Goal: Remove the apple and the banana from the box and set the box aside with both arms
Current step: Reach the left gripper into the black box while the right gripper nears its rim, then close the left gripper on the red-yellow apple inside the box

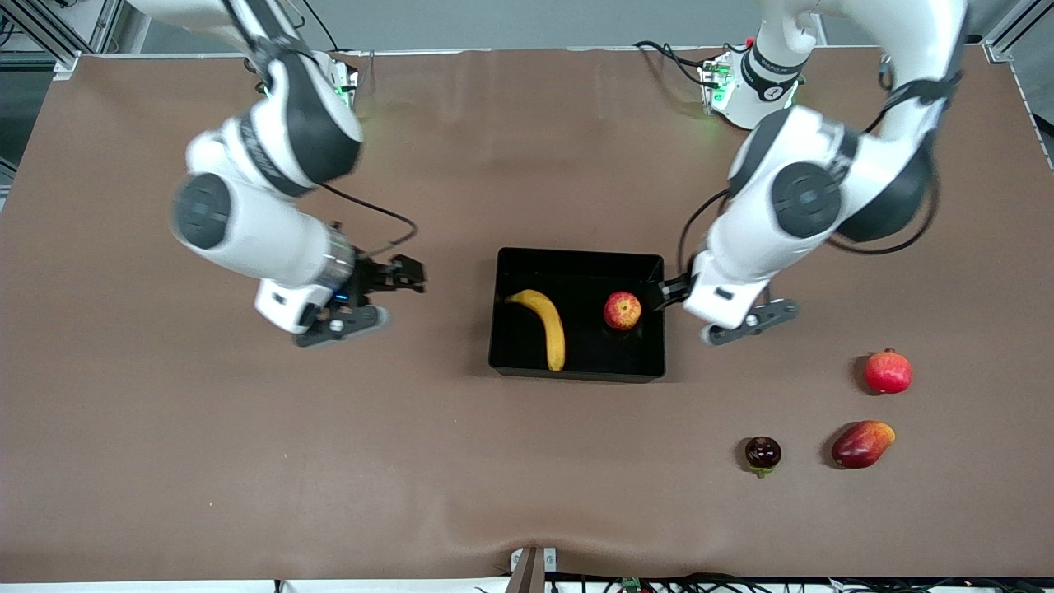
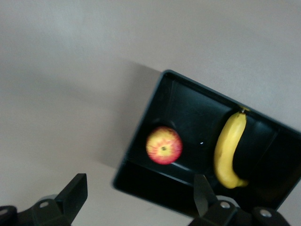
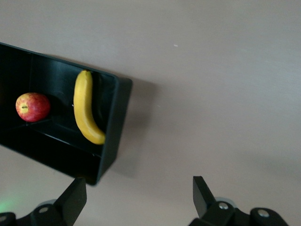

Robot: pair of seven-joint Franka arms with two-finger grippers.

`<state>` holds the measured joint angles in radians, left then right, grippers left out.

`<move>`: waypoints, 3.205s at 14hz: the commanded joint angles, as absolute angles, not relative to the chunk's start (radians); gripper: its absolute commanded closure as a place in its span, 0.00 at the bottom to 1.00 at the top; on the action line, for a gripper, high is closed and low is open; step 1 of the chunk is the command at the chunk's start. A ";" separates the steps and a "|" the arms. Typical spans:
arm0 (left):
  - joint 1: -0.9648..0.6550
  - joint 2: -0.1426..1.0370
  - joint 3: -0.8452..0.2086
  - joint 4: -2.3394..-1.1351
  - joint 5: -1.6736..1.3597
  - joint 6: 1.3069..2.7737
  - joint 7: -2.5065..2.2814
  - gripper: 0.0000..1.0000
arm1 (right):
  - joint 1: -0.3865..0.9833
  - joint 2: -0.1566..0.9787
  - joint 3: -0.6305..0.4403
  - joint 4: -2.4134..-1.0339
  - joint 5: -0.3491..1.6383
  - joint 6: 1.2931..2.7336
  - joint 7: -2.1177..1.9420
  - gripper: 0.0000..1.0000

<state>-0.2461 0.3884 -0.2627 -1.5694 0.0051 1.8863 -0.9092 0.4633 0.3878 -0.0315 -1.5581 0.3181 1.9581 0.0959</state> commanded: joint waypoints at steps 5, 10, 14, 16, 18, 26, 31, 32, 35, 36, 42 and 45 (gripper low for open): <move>-0.339 0.549 -0.258 -1.555 0.107 1.974 -1.305 0.00 | 0.512 0.465 -0.046 -1.536 0.351 2.037 0.109 0.00; -0.379 0.649 -0.258 -1.555 0.175 2.020 -1.558 0.00 | 0.514 0.509 -0.046 -1.536 0.357 2.033 0.107 0.00; -0.380 0.701 -0.253 -1.555 0.176 2.069 -1.600 0.00 | 0.522 0.528 -0.046 -1.534 0.357 2.037 0.109 0.00; -0.382 0.713 -0.252 -1.557 0.178 2.069 -1.600 0.00 | 0.523 0.528 -0.046 -1.534 0.356 2.039 0.106 0.00; -0.382 0.719 -0.252 -1.560 0.178 2.069 -1.600 0.00 | 0.526 0.528 -0.046 -1.534 0.356 2.054 0.107 0.00; -0.382 0.730 -0.250 -1.577 0.192 2.069 -1.598 0.12 | 0.529 0.528 -0.046 -1.534 0.359 2.071 0.110 0.00; -0.379 0.735 -0.250 -1.568 0.198 2.069 -1.594 0.55 | 0.525 0.529 -0.046 -1.534 0.429 2.071 0.132 0.00; -0.379 0.735 -0.250 -1.568 0.198 2.069 -1.592 0.55 | 0.525 0.529 -0.046 -1.535 0.430 2.071 0.132 0.00; -0.382 0.726 -0.250 -1.565 0.204 2.068 -1.580 1.00 | 0.518 0.535 -0.048 -1.536 0.431 2.072 0.132 0.00; -0.382 0.719 -0.253 -1.563 0.215 2.063 -1.577 1.00 | 0.518 0.537 -0.048 -1.536 0.431 2.072 0.132 0.00; -0.376 0.627 -0.258 -1.479 0.215 1.952 -1.471 1.00 | 0.522 0.545 -0.048 -1.536 0.431 2.089 0.132 0.00; -0.361 0.601 -0.250 -1.378 0.210 1.830 -1.381 1.00 | 0.525 0.548 -0.048 -1.536 0.469 2.091 0.132 0.00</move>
<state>-0.3679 0.6280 -0.2563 -1.4279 0.1945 1.9074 -1.4375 0.5218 0.5347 -0.0478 -1.5521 0.4263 2.0867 0.1195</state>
